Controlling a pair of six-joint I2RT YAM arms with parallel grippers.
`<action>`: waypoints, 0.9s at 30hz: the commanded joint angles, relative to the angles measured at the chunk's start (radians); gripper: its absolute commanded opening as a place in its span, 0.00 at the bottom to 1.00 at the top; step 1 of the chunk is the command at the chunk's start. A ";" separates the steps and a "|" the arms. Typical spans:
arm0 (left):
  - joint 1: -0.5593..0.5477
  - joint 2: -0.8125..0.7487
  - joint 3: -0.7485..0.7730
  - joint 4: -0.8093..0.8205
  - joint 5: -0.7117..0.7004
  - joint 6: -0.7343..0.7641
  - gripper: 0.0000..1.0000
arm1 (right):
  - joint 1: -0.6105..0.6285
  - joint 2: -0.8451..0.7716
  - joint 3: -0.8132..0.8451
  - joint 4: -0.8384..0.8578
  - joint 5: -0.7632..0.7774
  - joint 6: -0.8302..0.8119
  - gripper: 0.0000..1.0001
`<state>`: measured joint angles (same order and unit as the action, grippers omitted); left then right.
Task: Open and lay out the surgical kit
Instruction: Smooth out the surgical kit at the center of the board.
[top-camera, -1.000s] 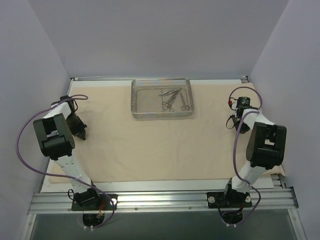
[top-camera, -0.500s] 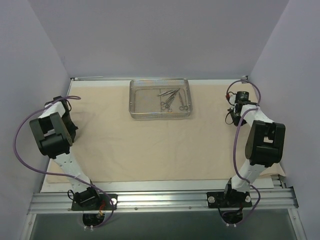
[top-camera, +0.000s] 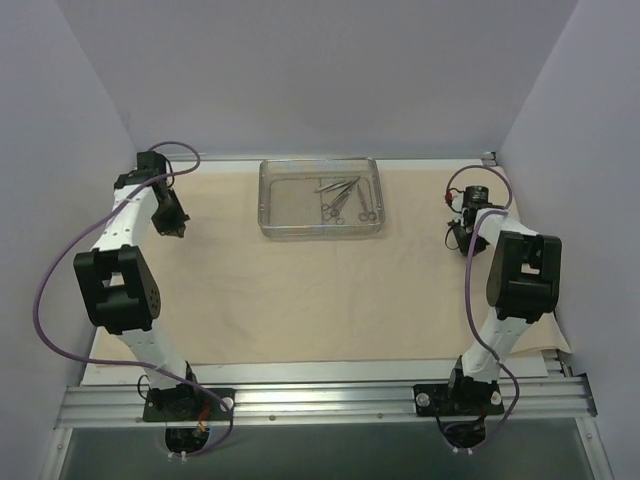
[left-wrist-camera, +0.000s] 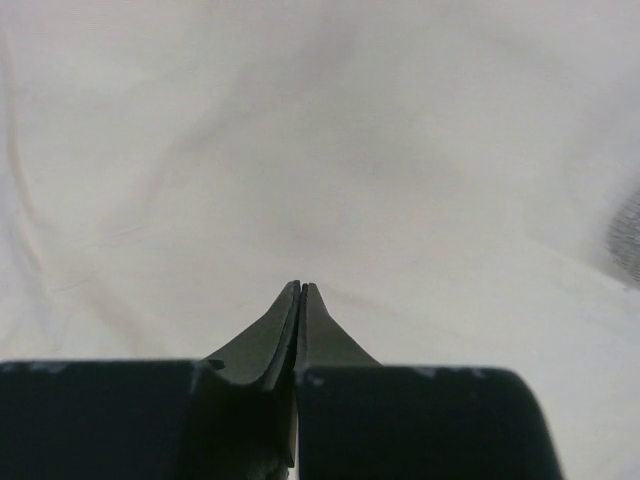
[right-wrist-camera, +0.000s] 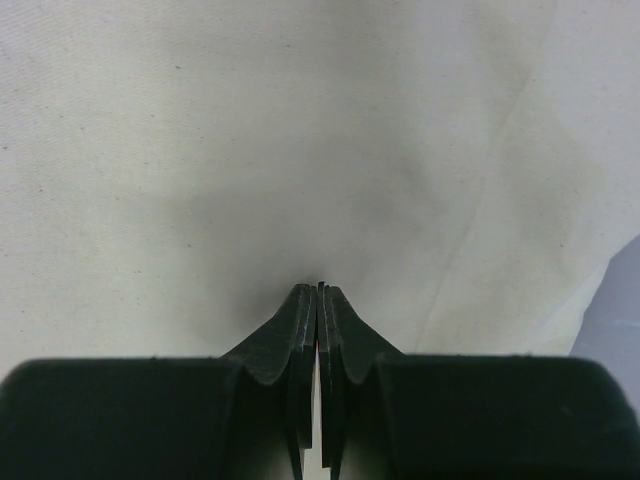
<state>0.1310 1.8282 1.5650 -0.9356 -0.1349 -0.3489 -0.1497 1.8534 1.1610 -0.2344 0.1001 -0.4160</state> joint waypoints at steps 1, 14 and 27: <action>0.010 0.081 0.023 0.035 0.183 -0.050 0.02 | 0.018 0.020 0.031 -0.032 0.007 0.008 0.00; 0.170 0.309 0.036 -0.028 0.103 -0.004 0.02 | 0.143 0.023 -0.072 -0.062 0.018 -0.069 0.00; 0.203 0.304 0.060 -0.026 0.121 0.030 0.02 | 0.154 0.015 -0.060 -0.063 0.009 -0.020 0.00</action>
<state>0.3168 2.1292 1.6073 -0.9638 0.0280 -0.3531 0.0116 1.8683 1.1217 -0.2180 0.1951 -0.4858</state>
